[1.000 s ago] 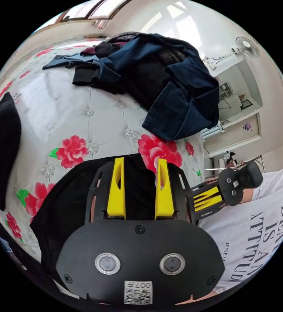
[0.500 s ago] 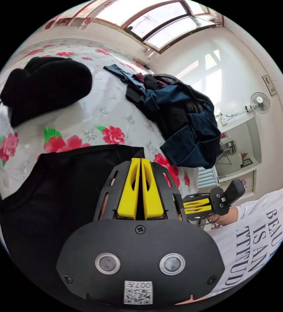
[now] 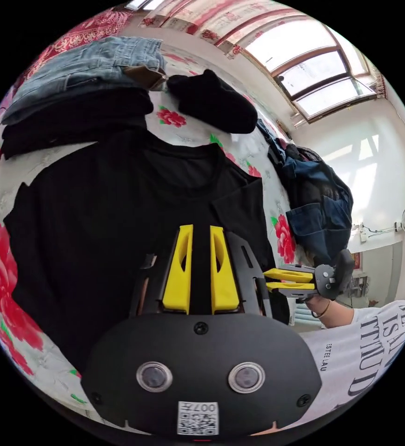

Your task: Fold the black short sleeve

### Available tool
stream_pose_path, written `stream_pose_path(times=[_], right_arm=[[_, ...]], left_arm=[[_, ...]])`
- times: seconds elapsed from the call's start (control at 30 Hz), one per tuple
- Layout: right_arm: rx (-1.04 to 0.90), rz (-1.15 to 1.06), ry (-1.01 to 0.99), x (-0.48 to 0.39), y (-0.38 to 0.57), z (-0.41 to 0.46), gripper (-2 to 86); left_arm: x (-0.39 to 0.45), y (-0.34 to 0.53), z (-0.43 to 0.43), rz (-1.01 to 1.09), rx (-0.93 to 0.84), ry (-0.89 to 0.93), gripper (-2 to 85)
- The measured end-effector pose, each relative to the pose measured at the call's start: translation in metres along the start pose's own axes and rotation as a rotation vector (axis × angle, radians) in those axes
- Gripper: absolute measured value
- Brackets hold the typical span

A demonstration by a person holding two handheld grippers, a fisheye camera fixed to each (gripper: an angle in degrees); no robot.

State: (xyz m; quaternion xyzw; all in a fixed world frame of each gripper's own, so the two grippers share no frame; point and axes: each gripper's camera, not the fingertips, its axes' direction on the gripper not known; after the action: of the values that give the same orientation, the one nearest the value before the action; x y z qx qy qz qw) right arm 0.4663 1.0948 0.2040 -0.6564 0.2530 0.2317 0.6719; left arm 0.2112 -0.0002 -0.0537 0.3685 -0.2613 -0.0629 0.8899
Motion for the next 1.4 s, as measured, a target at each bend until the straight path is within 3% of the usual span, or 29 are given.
stream_pose_path(times=[0.23, 0.47, 0.73, 1.0, 1.17, 1.27, 1.4], right_arm=[[0.047, 0.026, 0.026, 0.000, 0.007, 0.008, 7.1], [0.073, -0.067, -0.037, -0.027, -0.048, 0.034, 7.5], [0.103, -0.294, -0.098, -0.079, -0.204, 0.049, 8.0], [-0.053, -0.256, -0.197, -0.091, -0.366, 0.141, 8.8], [-0.198, -0.221, -0.165, -0.085, -0.391, 0.199, 4.1], [-0.129, -0.216, -0.101, -0.080, -0.388, 0.183, 1.0], [0.064, -0.195, -0.229, -0.045, -0.364, 0.108, 0.1]], left_arm=[[-0.080, 0.115, -0.158, -0.421, 0.317, -0.297, 5.7], [-0.112, 0.147, -0.182, -0.559, 0.331, -0.224, 10.0], [-0.075, 0.132, -0.173, -0.437, 0.202, -0.285, -0.2], [0.007, 0.170, -0.205, -0.184, 0.297, -0.258, -0.9], [0.060, 0.186, -0.204, 0.006, 0.269, -0.272, -0.9], [0.086, 0.195, -0.202, 0.083, 0.241, -0.287, -0.9], [0.125, 0.214, -0.206, 0.179, 0.240, -0.297, -0.8]])
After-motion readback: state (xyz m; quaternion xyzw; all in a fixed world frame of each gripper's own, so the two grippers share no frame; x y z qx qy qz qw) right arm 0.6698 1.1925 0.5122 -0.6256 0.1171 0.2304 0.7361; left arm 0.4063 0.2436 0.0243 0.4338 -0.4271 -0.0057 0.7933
